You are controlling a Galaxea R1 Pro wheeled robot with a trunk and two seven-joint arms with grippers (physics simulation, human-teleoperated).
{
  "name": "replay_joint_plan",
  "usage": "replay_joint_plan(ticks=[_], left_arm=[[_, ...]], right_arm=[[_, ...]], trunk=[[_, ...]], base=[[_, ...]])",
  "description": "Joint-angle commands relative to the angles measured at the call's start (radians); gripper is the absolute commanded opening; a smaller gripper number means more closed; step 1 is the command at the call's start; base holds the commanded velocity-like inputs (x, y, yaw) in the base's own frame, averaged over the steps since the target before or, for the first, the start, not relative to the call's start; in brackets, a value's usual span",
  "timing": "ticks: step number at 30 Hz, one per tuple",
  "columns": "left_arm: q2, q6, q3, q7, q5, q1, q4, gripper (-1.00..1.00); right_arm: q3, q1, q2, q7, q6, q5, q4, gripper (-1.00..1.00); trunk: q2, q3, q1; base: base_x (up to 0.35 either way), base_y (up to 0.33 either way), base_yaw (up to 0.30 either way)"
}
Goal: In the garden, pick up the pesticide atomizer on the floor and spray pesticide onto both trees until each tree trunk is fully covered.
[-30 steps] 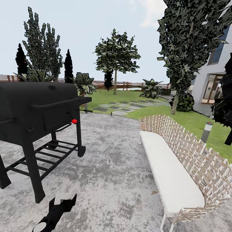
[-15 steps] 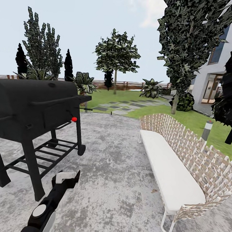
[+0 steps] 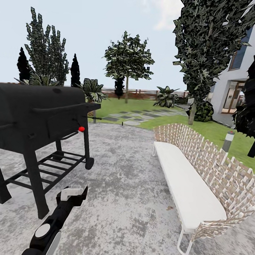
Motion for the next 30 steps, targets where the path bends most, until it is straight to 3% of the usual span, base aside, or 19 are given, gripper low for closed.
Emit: replay_joint_plan(ticks=[1,16,25,30], left_arm=[[0.000,0.000,0.000,0.000,0.000,0.000,0.000,1.00],[0.001,0.002,0.002,0.002,-0.001,0.000,0.000,1.00],[0.002,0.000,0.001,0.003,-0.001,0.000,0.001,1.00],[0.001,-0.001,0.002,0.003,-0.001,0.000,-0.002,1.00]], right_arm=[[0.000,0.000,0.000,0.000,0.000,0.000,0.000,1.00],[-0.009,0.000,-0.006,0.001,-0.001,0.000,-0.007,1.00],[-0.005,0.000,-0.056,0.002,0.000,-0.006,-0.129,1.00],[-0.001,0.000,-0.062,0.002,0.000,-0.007,-0.208,1.00]], trunk=[[-0.007,-0.003,0.004],[-0.112,-0.050,0.061],[-0.175,-0.078,0.096],[-0.210,-0.094,0.115]], base=[[0.000,0.000,0.000],[0.000,0.000,0.000],[0.000,0.000,0.000],[0.000,0.000,0.000]])
